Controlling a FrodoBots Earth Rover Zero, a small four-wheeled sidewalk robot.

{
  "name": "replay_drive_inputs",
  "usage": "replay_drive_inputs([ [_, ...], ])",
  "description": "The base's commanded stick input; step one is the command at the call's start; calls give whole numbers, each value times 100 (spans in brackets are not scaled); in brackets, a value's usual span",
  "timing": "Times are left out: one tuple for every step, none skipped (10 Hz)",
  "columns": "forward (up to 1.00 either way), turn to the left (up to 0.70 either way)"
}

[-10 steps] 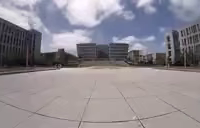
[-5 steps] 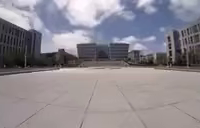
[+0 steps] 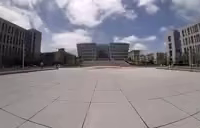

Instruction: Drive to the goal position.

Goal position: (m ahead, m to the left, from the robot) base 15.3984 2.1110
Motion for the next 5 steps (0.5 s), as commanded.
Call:
replay_drive_inputs([
  [0,0],
  [0,0],
  [0,0],
  [100,0],
  [100,0],
])
